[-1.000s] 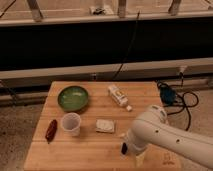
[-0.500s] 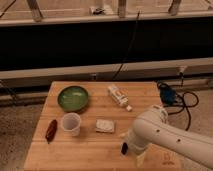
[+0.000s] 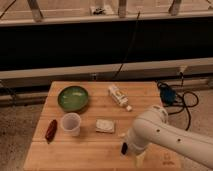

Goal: Knock the eraser over

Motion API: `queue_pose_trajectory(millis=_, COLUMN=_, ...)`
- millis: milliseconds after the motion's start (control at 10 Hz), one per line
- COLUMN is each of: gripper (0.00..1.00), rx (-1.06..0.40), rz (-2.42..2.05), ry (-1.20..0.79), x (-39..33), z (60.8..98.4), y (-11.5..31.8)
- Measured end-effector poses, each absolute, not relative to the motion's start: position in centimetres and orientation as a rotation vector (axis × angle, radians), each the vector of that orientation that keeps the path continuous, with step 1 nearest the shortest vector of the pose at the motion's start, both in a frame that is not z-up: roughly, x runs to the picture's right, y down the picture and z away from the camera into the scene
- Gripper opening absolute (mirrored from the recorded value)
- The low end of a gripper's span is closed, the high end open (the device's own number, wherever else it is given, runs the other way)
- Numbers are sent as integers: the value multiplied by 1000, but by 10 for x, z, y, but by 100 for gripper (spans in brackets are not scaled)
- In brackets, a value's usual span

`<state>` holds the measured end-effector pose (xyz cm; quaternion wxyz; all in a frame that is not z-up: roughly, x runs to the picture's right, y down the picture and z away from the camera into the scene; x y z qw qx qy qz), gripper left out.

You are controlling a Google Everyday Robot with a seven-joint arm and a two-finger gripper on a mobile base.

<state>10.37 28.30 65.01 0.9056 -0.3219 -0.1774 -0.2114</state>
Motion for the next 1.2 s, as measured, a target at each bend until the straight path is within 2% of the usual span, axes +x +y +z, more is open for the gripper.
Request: queue_pose_trajectory(millis=1200, gripper=80, rx=-658, rz=-420, ry=-386, x=104, z=654, y=279)
